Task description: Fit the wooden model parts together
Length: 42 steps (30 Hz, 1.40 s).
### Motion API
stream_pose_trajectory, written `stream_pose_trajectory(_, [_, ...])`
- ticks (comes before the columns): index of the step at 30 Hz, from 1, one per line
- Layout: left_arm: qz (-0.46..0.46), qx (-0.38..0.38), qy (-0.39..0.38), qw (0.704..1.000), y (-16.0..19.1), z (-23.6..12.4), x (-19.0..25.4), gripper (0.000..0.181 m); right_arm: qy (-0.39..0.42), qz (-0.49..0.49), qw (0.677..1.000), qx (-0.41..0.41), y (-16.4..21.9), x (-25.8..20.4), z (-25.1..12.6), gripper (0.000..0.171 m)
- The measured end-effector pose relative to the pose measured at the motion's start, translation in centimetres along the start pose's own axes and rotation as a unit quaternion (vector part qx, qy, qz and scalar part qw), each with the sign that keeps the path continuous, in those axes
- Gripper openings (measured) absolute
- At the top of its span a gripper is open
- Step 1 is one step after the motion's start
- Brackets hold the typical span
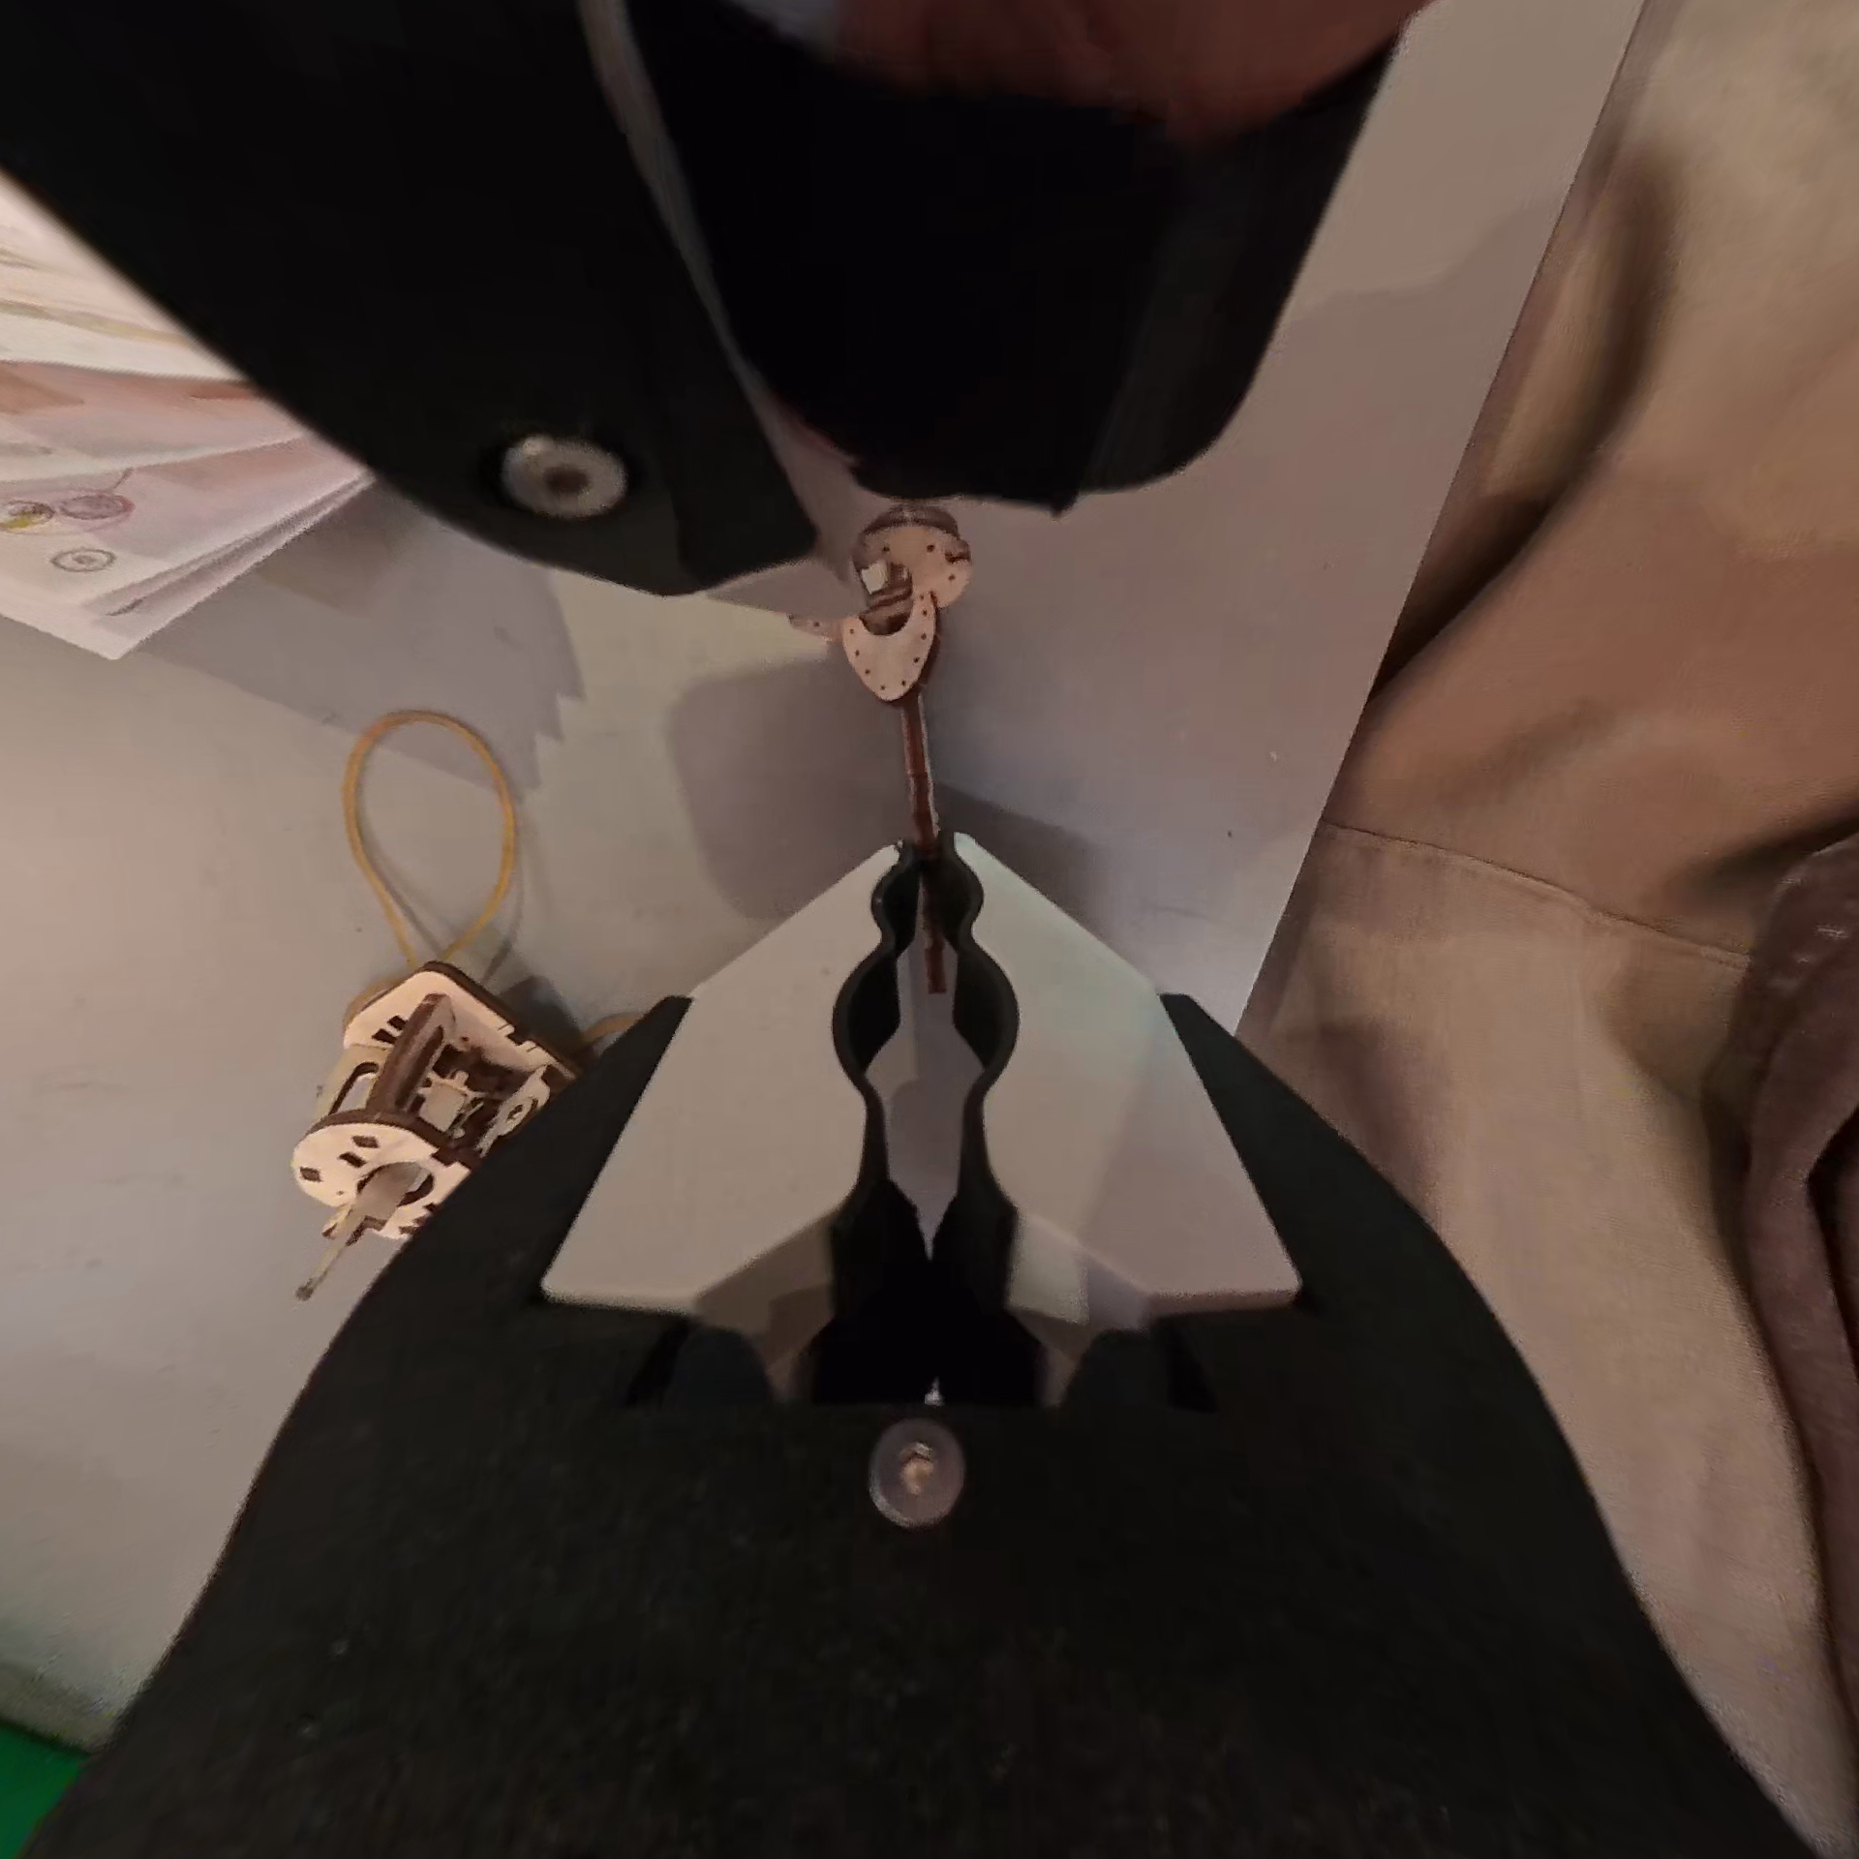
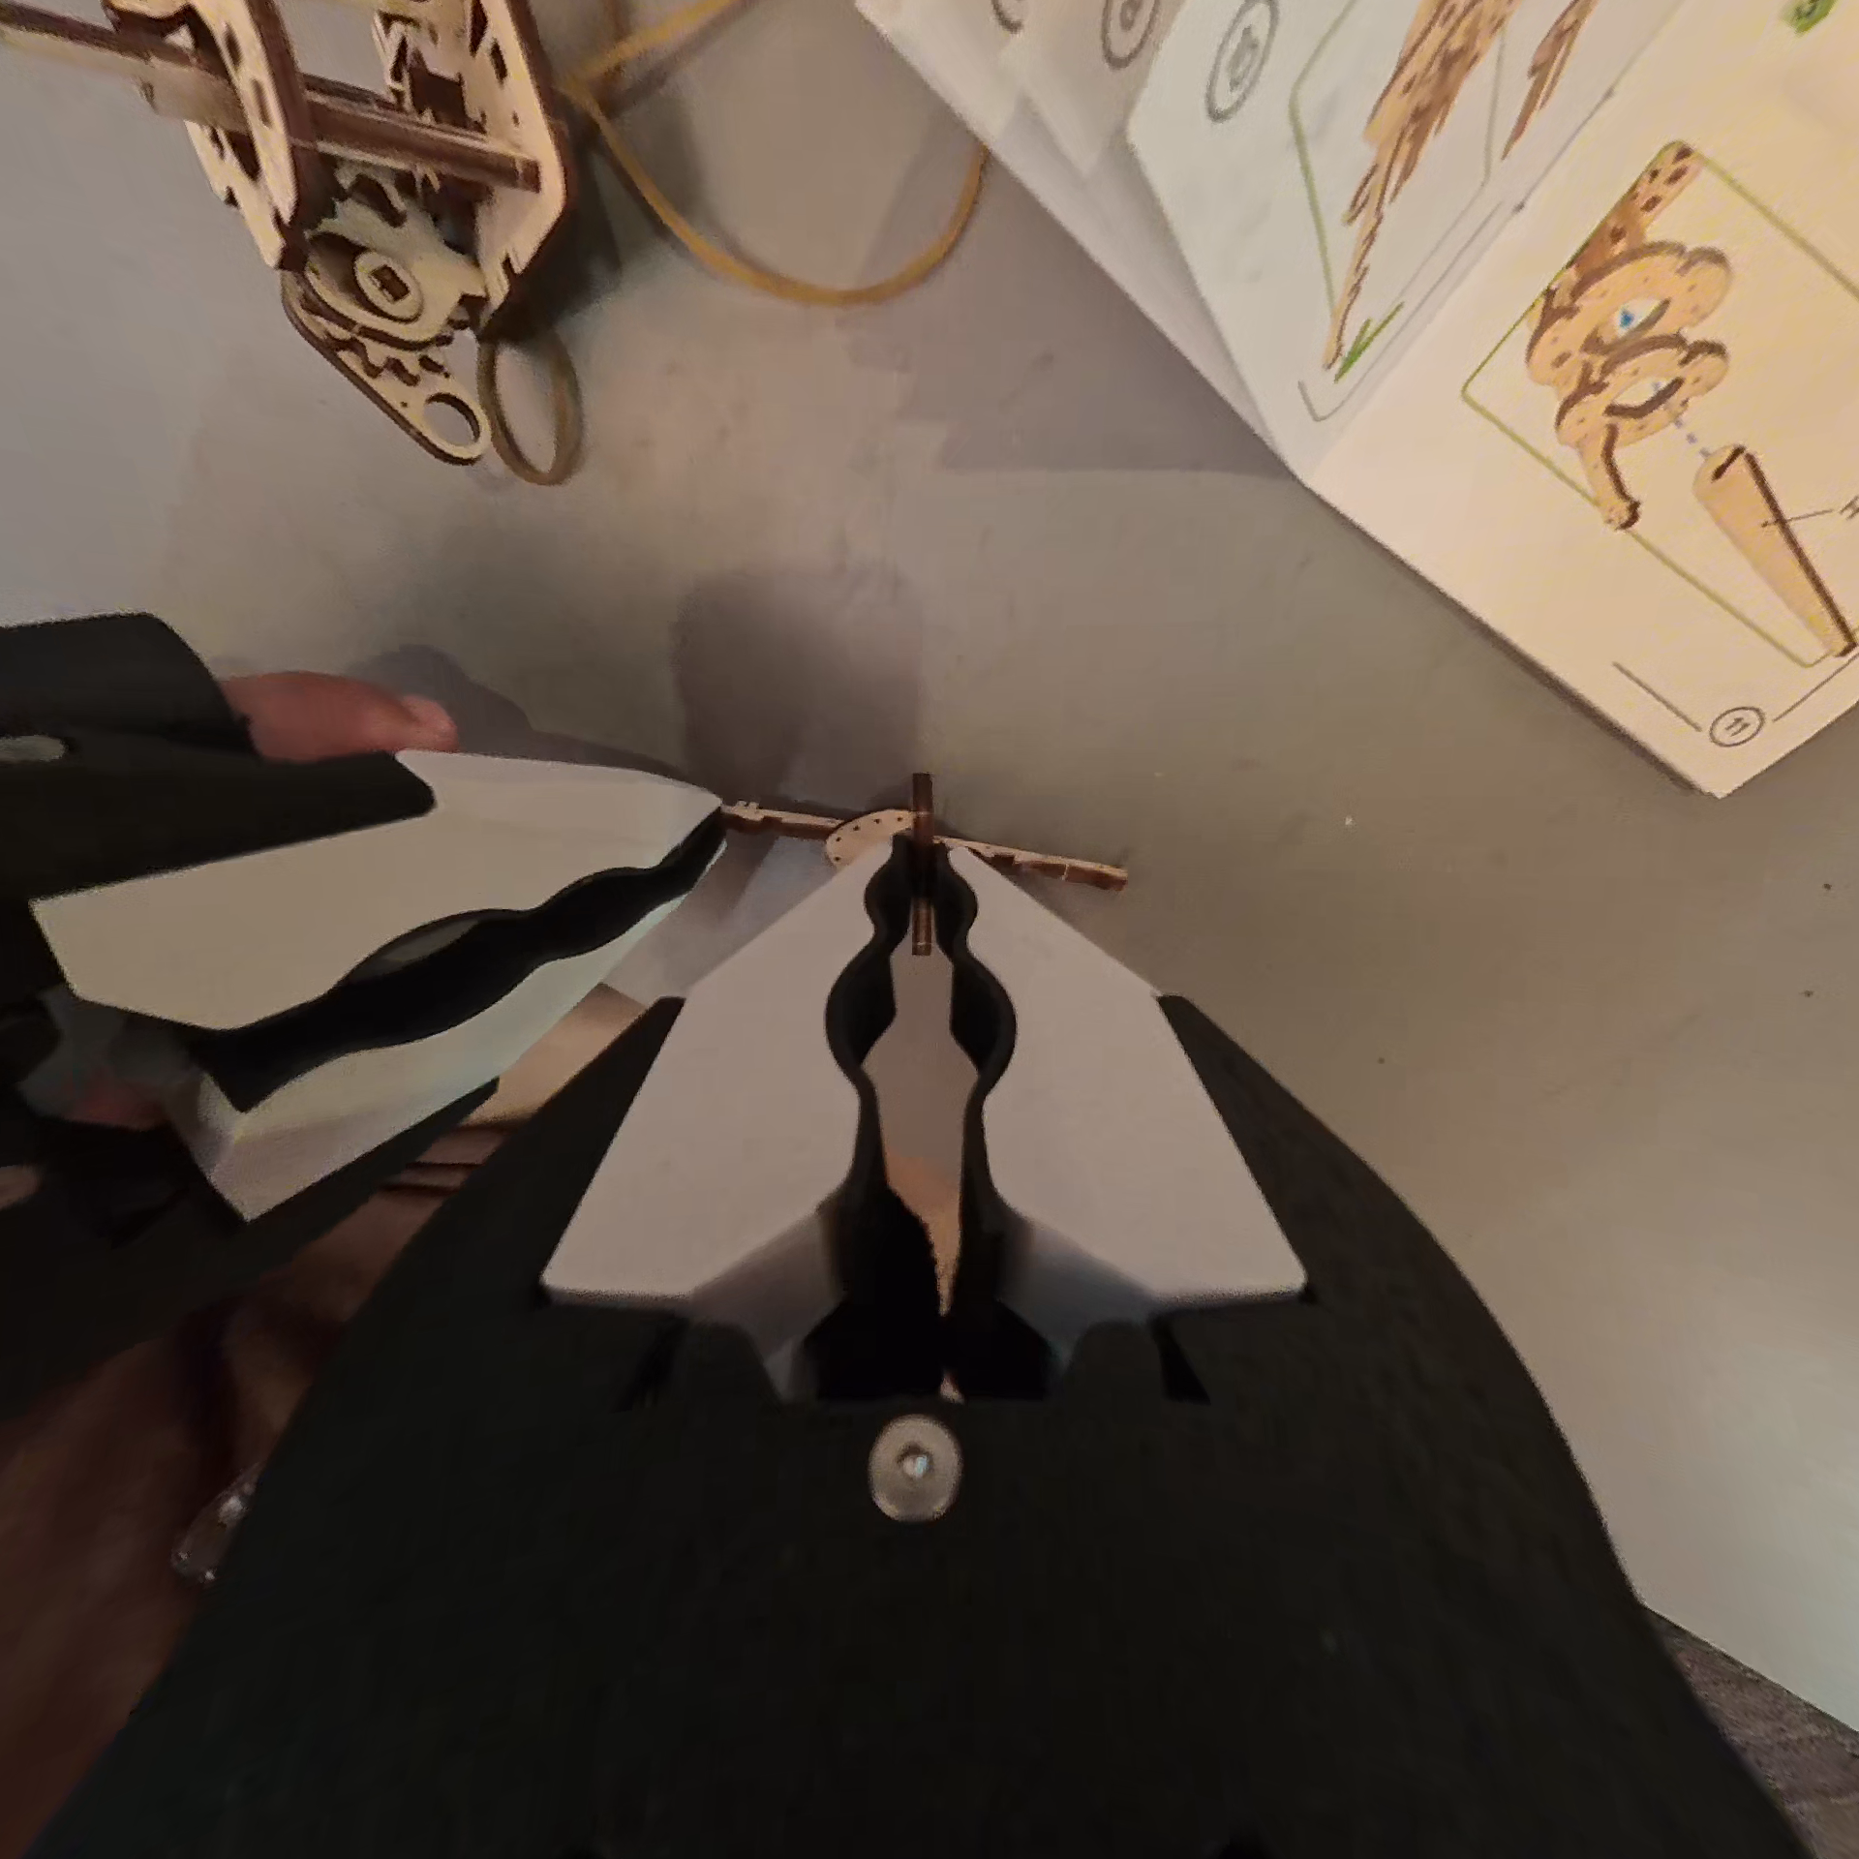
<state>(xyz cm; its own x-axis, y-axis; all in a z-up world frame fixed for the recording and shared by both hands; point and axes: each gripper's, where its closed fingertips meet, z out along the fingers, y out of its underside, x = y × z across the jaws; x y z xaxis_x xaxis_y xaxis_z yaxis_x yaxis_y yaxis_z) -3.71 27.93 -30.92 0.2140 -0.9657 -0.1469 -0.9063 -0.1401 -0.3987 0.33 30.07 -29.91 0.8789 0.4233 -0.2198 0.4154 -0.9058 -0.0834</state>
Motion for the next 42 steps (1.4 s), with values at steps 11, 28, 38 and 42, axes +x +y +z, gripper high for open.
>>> stream_pose_trajectory(11, [-0.024,0.021,-0.004,0.999,-0.1,0.0,0.1,0.001,0.023,0.021,0.999,0.034,-0.2,0.0,0.2,0.003])
stream_pose_trajectory(28, [-0.007,0.029,-0.023,0.999,-0.2,0.1,0.0,0.001,-0.071,0.033,0.987,0.137,0.0,-0.3,-1.3,0.008])
stream_pose_trajectory(38, [-0.004,0.028,-0.024,0.999,-0.5,0.2,0.1,0.001,-0.091,0.004,0.987,0.131,-0.4,-0.7,-2.2,0.014])
stream_pose_trajectory(42, [-0.005,0.027,-0.024,0.999,-0.5,0.2,0.2,0.001,-0.075,-0.008,0.993,0.094,-0.8,-0.6,-1.6,0.009])
